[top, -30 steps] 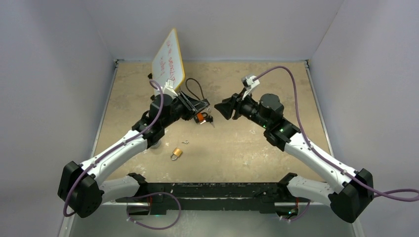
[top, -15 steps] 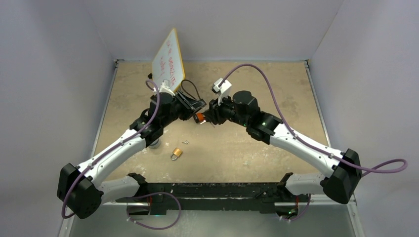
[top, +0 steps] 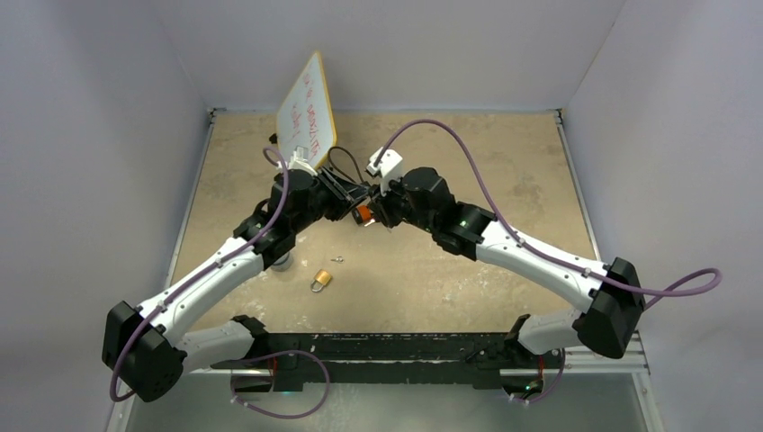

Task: Unlock with the key
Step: Unlock the lock.

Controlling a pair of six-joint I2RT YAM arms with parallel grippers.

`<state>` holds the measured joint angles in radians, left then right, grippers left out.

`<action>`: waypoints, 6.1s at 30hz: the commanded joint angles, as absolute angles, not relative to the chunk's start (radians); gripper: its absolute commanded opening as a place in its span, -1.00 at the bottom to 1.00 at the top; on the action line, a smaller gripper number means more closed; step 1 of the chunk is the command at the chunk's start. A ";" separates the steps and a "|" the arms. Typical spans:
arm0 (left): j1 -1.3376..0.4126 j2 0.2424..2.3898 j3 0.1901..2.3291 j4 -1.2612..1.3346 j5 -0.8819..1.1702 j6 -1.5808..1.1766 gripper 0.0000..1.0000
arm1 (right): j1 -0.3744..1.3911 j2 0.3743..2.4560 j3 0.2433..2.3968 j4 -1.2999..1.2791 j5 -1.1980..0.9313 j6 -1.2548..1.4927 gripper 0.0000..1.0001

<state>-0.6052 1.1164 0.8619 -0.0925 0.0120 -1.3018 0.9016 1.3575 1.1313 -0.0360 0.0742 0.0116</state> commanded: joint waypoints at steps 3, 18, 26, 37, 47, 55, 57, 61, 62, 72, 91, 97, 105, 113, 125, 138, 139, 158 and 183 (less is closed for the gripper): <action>-0.606 1.079 0.917 -0.053 0.003 -1.322 -1.00 | 0.923 1.381 1.186 -0.019 0.185 -0.043 -0.57; -0.607 1.043 0.886 -0.054 0.003 -1.344 -1.00 | 0.921 1.346 1.129 0.099 0.160 0.087 -0.81; -0.606 1.041 0.880 -0.053 0.002 -1.348 -1.00 | 0.922 1.355 1.144 0.112 0.158 0.036 -0.41; -0.607 1.017 0.865 -0.037 0.002 -1.340 -1.00 | 0.917 1.353 1.137 0.100 0.110 0.102 -1.00; -0.606 0.935 0.736 0.191 0.033 -1.329 -1.00 | 0.635 1.281 0.983 0.412 -0.438 0.691 -1.00; -0.607 0.925 0.721 0.269 0.041 -1.348 -1.00 | 0.563 1.336 0.812 1.002 -0.540 1.365 -1.00; -0.607 0.925 0.721 0.280 0.039 -1.354 -1.00 | 0.555 1.358 0.785 1.110 -0.538 1.481 -1.00; -0.607 0.927 0.722 0.287 0.030 -1.359 -1.00 | 0.549 1.353 0.774 1.135 -0.546 1.502 -0.24; -0.607 0.928 0.723 0.288 0.027 -1.357 -1.00 | 0.549 1.332 0.773 1.091 -0.543 1.448 -0.06; -0.607 0.920 0.729 0.250 0.002 -1.358 -1.00 | 0.566 1.149 0.937 0.354 -0.398 0.647 0.24; -0.602 0.947 0.719 0.374 0.242 -0.899 -1.00 | 0.601 1.151 1.031 0.258 -0.355 0.704 0.21; -0.601 1.002 0.750 0.390 0.479 -0.496 -1.00 | 0.601 1.094 1.003 0.322 -0.372 0.768 0.25; -0.601 1.028 0.772 0.377 0.535 -0.134 -1.00 | 0.602 1.091 1.033 0.244 -0.411 0.606 0.22; -0.601 1.071 0.778 0.411 0.596 -0.119 -1.00 | 0.602 1.125 1.067 0.206 -0.382 0.530 0.20; -0.601 1.098 0.809 0.353 0.482 -0.132 -1.00 | 0.601 1.160 1.090 0.186 -0.304 0.483 0.00; -0.601 1.137 0.874 0.191 0.314 -0.147 -1.00 | 0.660 1.199 1.133 0.172 -0.377 0.427 0.19; -0.601 1.139 0.876 0.192 0.319 -0.149 -1.00 | 0.673 1.217 1.154 0.156 -0.365 0.416 0.19; -0.601 1.112 0.843 0.236 0.374 -0.155 -1.00 | 0.721 1.357 1.235 0.087 -0.116 0.322 -0.86; -0.601 1.002 0.683 0.312 0.281 -0.180 -1.00 | 0.637 1.313 1.214 -0.030 -0.102 0.784 -1.00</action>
<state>-0.6025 1.0431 0.7040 0.2840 0.3210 -0.1818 0.6422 1.3552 1.2037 0.0471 -0.2340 0.7517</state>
